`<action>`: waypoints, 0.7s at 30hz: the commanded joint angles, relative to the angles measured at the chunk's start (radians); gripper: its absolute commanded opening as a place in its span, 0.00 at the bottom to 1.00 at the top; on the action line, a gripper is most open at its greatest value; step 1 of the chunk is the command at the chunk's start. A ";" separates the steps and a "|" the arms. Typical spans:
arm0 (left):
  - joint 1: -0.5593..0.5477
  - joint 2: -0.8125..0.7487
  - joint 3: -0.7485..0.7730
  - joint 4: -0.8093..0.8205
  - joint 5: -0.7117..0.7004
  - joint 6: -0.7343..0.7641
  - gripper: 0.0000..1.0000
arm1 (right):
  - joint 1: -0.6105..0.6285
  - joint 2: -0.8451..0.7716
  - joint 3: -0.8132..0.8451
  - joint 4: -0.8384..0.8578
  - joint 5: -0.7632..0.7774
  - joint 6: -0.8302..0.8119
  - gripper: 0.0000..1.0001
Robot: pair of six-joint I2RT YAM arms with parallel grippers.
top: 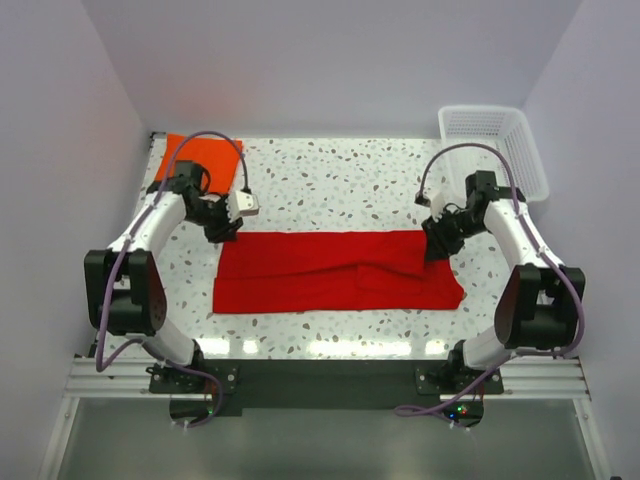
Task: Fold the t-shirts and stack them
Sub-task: Fold the tshirt
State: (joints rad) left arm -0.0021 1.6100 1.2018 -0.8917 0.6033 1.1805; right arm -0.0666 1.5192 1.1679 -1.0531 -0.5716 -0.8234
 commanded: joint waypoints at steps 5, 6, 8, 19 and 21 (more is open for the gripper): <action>-0.070 0.088 -0.057 0.172 -0.029 -0.231 0.38 | 0.048 0.093 0.038 0.125 -0.067 0.230 0.30; -0.070 0.094 -0.068 0.180 -0.034 -0.240 0.38 | 0.056 0.110 0.030 0.139 -0.057 0.253 0.30; -0.070 0.119 -0.099 0.191 -0.053 -0.251 0.37 | 0.085 0.128 0.007 0.162 -0.022 0.253 0.27; -0.073 0.130 -0.196 0.166 -0.099 -0.193 0.31 | 0.113 0.138 -0.123 0.137 0.033 0.182 0.23; -0.081 0.117 -0.153 0.146 -0.031 -0.208 0.31 | 0.116 0.125 -0.113 0.114 0.015 0.164 0.23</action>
State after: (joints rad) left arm -0.0734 1.7332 1.0237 -0.7059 0.5270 0.9646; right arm 0.0383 1.6718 1.0462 -0.9249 -0.5411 -0.6258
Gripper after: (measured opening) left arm 0.315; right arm 0.236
